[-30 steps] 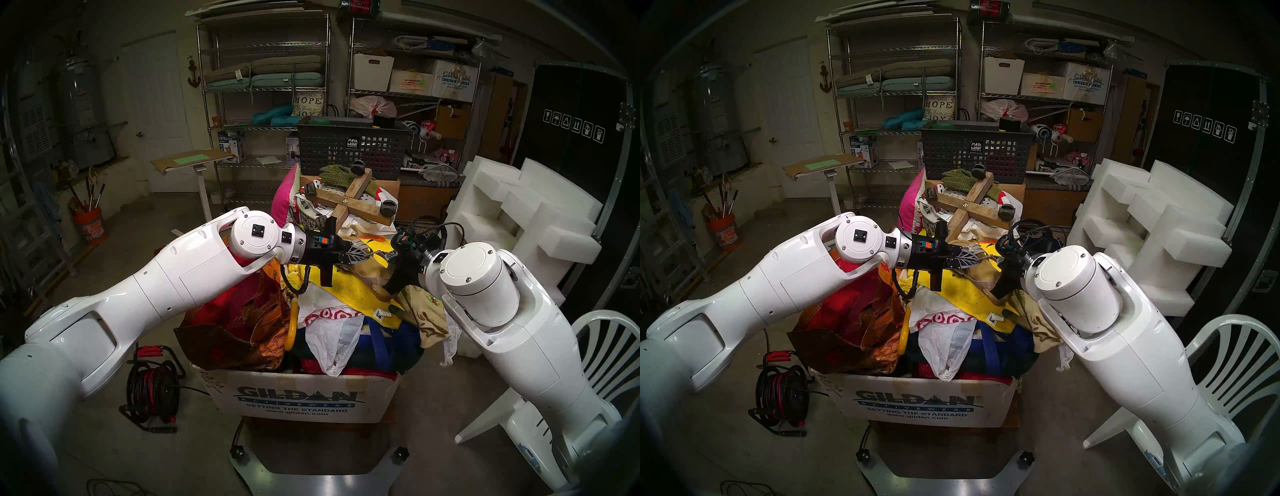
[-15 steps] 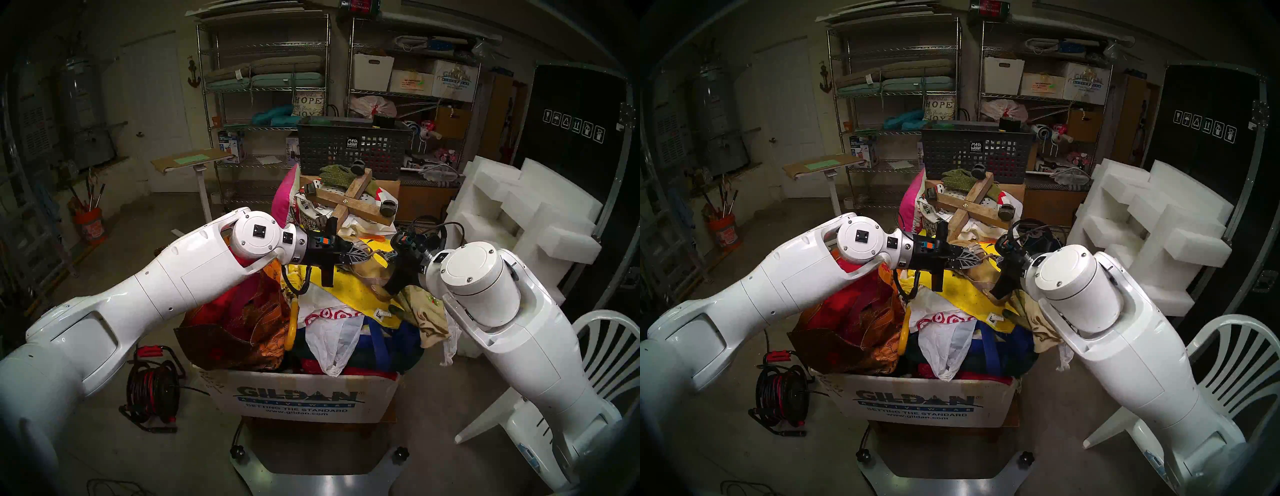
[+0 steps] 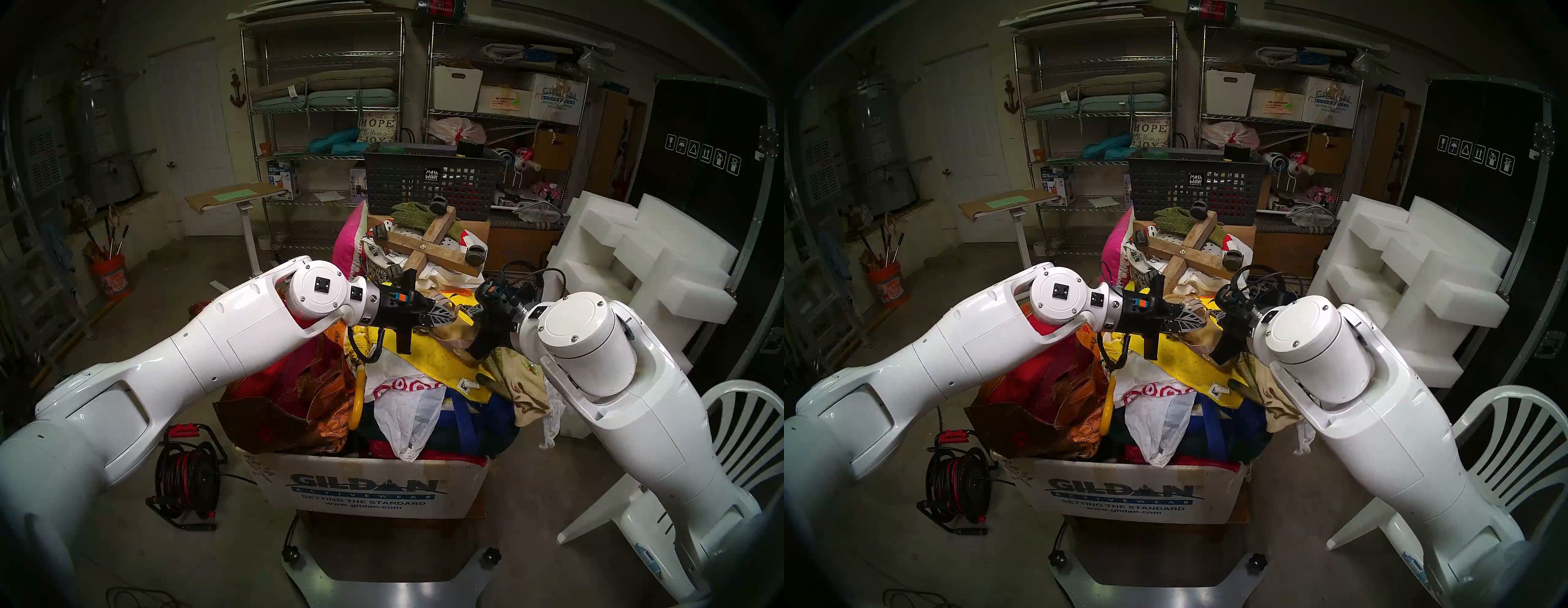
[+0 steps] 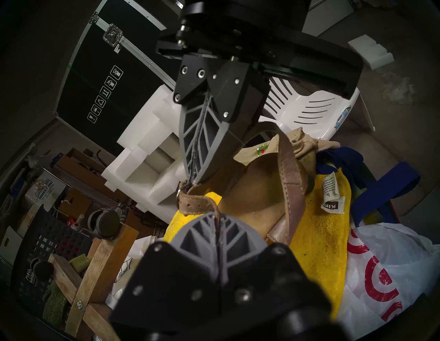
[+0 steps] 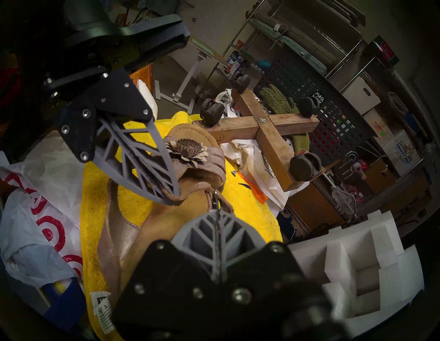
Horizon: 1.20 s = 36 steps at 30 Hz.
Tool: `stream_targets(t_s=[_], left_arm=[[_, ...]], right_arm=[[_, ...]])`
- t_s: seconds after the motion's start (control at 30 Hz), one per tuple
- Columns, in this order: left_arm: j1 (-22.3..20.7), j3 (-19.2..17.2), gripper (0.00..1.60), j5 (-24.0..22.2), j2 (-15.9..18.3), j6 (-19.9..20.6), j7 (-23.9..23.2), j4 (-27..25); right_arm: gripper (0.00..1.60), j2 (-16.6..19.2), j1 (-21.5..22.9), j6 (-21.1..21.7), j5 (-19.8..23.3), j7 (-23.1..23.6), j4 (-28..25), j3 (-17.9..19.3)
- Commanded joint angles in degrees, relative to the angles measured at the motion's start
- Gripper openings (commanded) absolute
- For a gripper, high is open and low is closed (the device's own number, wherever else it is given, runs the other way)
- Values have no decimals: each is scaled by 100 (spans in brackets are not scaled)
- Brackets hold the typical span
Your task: Unbuckle a shoe
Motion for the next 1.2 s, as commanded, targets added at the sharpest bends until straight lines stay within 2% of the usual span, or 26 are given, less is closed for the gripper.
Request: stream_targets(t_s=[0.0, 0.07, 0.17, 0.2, 0.23, 0.27, 0.3, 0.33, 0.57, 0.73, 0.77, 0.97, 1.17], left_arm=[[-123, -68, 0, -18, 0, 26, -36, -143], [-128, -57, 0, 61, 43, 53, -2, -192], [-104, -74, 75, 122, 72, 91, 95, -235], [-91, -83, 78, 164, 78, 107, 172, -248], [-93, -87, 100, 176, 78, 121, 192, -249], [-90, -93, 112, 235, 82, 126, 264, -264], [-88, -109, 135, 222, 76, 134, 273, -260], [-90, -117, 149, 234, 72, 141, 287, -261], [-99, -125, 145, 426, -39, 266, 538, -242], [-110, -208, 123, 366, -165, 342, 667, -177], [-109, -229, 110, 336, -180, 360, 669, -179], [-163, -258, 88, 326, -231, 409, 655, -198], [-191, -220, 88, 330, -308, 407, 622, -82]], right_arm=[[0, -85, 135, -4, -28, -41, -30, 24], [0, -95, 130, 2, -40, -43, -26, 26], [0, -111, 121, 4, -56, -48, -15, 22], [0, -112, 113, 4, -60, -48, -12, 20], [0, -113, 105, 4, -65, -48, -10, 21], [0, -111, 102, 4, -70, -46, -9, 20], [0, -111, 99, 4, -75, -43, -9, 21], [0, -109, 99, 4, -79, -36, -10, 21], [0, -103, 96, 0, -95, -4, -31, 30], [0, -80, 80, -2, -97, 15, -40, 58], [0, -80, 78, -6, -97, 18, -39, 62], [0, -81, 78, -52, -86, 42, -6, 72], [0, -78, 85, -75, -82, 60, 6, 77]])
